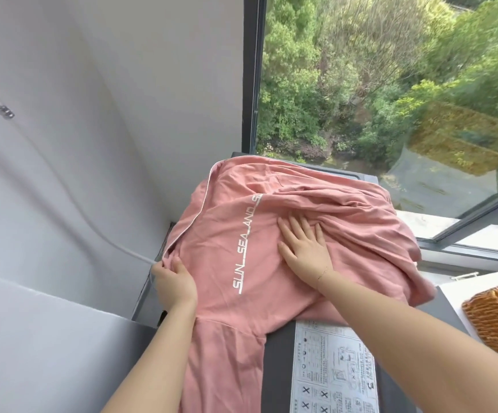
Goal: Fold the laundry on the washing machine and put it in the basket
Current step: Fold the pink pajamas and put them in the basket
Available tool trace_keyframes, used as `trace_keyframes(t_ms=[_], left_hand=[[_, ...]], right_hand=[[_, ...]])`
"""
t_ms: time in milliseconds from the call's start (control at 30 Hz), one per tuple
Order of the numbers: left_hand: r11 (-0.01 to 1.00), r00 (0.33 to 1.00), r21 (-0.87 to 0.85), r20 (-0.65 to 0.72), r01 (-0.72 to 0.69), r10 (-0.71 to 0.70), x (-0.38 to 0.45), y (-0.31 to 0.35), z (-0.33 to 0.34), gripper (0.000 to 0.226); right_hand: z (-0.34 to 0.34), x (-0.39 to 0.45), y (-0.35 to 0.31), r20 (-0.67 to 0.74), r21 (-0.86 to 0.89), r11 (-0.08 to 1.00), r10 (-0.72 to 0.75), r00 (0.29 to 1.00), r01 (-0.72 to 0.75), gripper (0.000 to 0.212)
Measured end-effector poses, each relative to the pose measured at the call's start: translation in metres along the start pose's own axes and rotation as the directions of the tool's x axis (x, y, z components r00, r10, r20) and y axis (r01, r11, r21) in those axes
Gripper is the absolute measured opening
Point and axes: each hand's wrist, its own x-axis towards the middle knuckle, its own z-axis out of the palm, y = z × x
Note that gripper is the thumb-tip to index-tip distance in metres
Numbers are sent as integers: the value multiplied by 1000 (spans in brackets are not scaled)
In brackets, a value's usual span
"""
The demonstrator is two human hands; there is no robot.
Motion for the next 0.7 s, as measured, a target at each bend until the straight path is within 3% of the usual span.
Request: trace_keyframes(t_ms=[167, 267, 333, 400, 567, 633, 700], left_hand=[[994, 981, 34, 167, -103, 96, -11, -22, -17, 58], [968, 967, 145, 186, -204, 176, -31, -34, -31, 44], [960, 960, 145, 186, -239, 211, -40, -37, -38, 36], [965, 963, 133, 184, -225, 199, -41, -34, -45, 33], [987, 988, 46, 44, -152, 150, -38, -26, -55, 26], [974, 975, 48, 20, -222, 222, -49, -21, -53, 34], [907, 906, 52, 106, -417, 410, -73, -15, -49, 50]], right_hand=[[5, -58, 4, 31, 151, 987, -54, 998, 49, 77], [21, -132, 7, -155, 276, 960, 83, 984, -37, 62], [31, -173, 8, -261, 429, 894, 264, 929, -133, 43], [39, -204, 7, -276, 543, 805, 440, 855, -239, 38], [39, -228, 9, -305, 525, 825, 412, 858, -210, 43], [27, -233, 5, -258, 704, 675, 533, 806, -221, 36], [15, -241, 0, -185, 869, 439, 716, 673, -228, 34]])
